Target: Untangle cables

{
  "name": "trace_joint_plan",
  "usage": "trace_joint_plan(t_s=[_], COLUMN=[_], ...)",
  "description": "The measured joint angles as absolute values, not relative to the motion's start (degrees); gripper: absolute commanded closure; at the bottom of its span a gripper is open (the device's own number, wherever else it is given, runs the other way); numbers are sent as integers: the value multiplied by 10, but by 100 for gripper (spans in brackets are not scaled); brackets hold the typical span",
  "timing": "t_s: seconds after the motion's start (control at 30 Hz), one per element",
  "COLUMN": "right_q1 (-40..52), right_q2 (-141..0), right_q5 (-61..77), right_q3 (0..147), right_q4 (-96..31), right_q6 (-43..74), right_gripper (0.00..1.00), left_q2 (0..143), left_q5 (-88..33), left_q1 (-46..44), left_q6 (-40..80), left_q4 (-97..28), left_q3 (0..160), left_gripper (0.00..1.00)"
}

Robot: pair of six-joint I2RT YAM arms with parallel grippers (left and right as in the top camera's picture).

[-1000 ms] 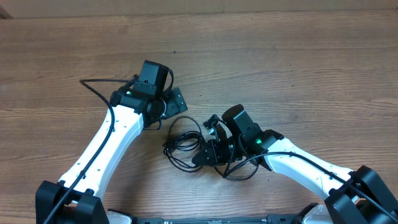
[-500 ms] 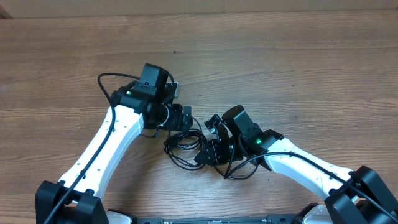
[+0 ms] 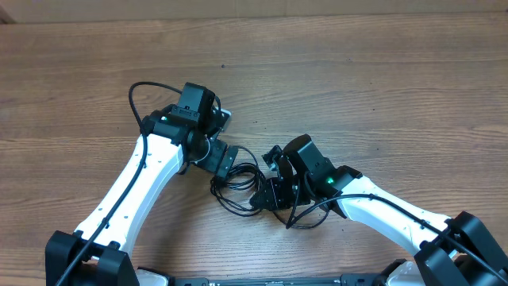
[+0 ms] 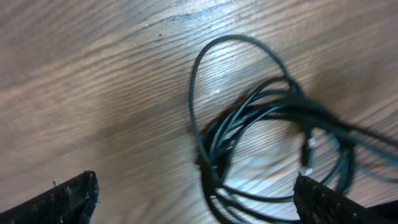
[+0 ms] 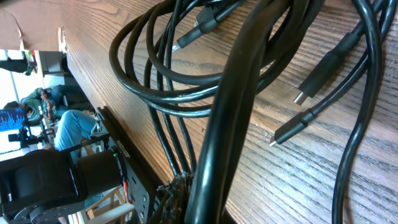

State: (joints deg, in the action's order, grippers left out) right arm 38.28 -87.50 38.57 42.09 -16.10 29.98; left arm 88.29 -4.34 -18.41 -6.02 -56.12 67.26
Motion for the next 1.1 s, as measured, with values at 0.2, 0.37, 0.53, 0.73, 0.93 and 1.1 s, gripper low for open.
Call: trace_joint_plan(t_s=[0.2,0.37,0.53,0.73,0.93,1.1], right_q1=[383,383,383,383,383,383], right_q2=[-875,-875,-875,-875,-875,-875], right_q5=[385,385,385,385,385,385], right_q3=[421,421,421,421,421,421], right_q4=[-161,-163,-163,-166,-165,-165], right_q6=[300,300,300,300,300,300], right_gripper=[96,96,96,96,96,96], left_q2=[883,883,883,881,881,881], left_q5=[-51,-91,-120,-133,-197,-263], left_q1=[-184,-184,-184,-184,-182,-145], left_q6=[-254,-389,-462,-491,-531,-589], left_q4=[-583,-604,-613,-582,-569,-569], left_q3=[673,673,673,656,630,625], left_gripper=[0,0,0,9,17,15])
